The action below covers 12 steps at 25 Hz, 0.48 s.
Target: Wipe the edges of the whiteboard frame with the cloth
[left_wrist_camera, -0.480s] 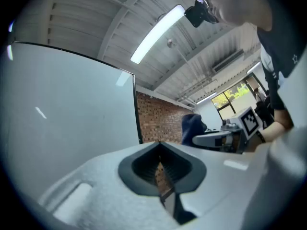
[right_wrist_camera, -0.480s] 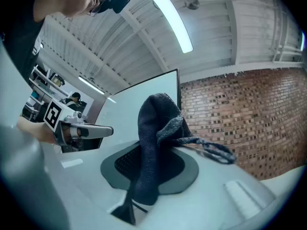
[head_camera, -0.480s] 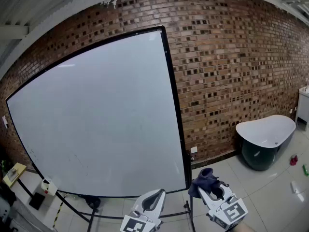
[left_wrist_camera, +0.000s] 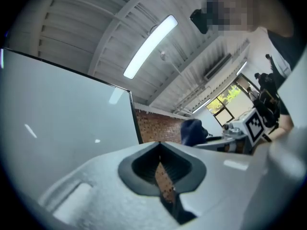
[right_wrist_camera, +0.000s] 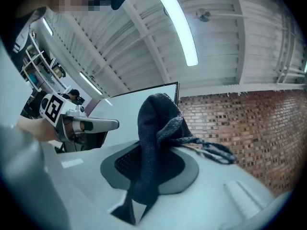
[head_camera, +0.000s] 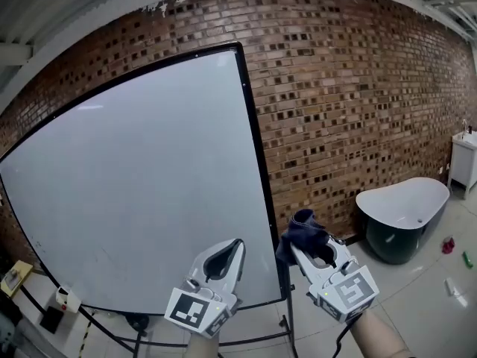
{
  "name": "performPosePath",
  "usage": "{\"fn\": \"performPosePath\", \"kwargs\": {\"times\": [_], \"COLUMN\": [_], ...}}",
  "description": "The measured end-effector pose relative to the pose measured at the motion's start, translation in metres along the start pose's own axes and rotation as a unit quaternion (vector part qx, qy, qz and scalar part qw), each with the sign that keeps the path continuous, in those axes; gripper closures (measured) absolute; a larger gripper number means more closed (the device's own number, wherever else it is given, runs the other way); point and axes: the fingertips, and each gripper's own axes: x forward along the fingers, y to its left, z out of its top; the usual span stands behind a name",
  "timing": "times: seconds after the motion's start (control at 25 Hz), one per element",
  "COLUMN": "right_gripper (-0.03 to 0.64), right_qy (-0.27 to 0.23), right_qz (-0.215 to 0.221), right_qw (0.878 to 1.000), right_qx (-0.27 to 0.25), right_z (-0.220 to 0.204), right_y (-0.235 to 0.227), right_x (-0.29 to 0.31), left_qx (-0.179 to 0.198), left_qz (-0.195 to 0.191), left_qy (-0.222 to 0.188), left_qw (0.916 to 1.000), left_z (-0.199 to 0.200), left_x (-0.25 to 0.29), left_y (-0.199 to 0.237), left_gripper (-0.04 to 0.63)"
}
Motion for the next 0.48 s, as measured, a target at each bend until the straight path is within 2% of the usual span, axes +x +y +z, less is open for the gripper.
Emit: {"fn": "performPosePath", "kwargs": {"times": [0.08,0.2,0.36,0.48], "right_gripper": [0.54,0.54,0.54,0.54], "right_qy": [-0.001,-0.032,-0.079,-0.105], "right_qz": [0.008,0.018,0.027,0.033], "right_qw": [1.0,0.999,0.995,0.989], "right_qx": [-0.014,-0.036,-0.06,-0.097], "right_z": [0.017,0.038,0.071,0.092], "right_y": [-0.012,-0.037,-0.073,-0.088], "right_x": [0.023,0.055,0.099,0.129], "left_qx": [0.004,0.03,0.084,0.14], "left_qz": [-0.01,-0.009,0.007,0.025], "left_qy": [-0.007,-0.014,-0.035,-0.066], "left_qw": [0.9999,0.9994,0.9958,0.9877], "left_z": [0.005,0.026,0.066,0.094], "left_x": [0.024,0.061,0.112,0.139], "left_y": [0.007,0.024,0.051,0.072], "left_gripper": [0.591,0.592,0.591,0.592]}}
